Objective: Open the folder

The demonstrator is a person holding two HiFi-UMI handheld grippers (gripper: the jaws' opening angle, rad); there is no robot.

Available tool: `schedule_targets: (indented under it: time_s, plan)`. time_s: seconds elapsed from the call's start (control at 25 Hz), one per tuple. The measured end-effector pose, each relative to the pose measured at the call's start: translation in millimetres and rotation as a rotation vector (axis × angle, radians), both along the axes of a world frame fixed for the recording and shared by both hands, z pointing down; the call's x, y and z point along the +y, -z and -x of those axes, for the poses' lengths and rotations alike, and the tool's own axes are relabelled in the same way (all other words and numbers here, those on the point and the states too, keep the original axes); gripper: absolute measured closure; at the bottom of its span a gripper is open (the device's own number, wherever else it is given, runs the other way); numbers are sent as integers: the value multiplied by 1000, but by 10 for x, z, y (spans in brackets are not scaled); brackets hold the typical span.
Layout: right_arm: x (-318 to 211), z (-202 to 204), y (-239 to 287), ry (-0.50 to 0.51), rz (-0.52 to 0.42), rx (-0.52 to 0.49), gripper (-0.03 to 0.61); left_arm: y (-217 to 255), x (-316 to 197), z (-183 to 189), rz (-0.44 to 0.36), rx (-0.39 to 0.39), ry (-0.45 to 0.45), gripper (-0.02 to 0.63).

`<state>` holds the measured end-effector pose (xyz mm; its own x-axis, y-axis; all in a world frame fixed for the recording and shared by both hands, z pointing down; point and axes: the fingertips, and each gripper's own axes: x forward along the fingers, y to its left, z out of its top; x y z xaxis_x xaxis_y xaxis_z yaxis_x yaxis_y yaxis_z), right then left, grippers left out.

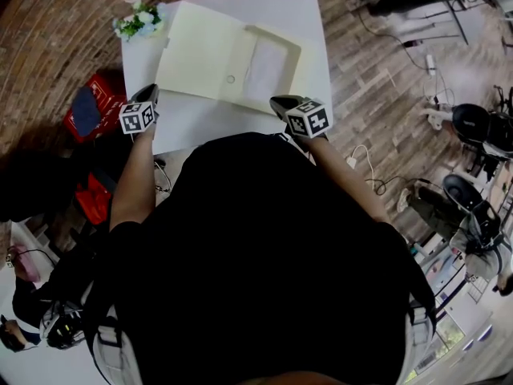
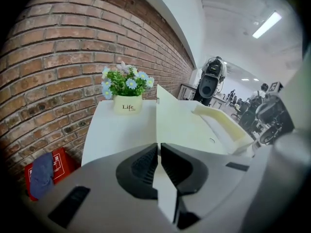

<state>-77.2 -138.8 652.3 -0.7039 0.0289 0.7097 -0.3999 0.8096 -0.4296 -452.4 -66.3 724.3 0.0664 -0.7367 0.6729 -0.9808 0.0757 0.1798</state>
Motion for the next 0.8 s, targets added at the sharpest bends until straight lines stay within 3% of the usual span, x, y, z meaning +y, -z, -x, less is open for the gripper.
schedule_targets:
  time_s: [0.8]
  plan:
    - [151, -213, 15, -71, 3, 16, 555, -384, 101, -45, 107, 32, -36, 583]
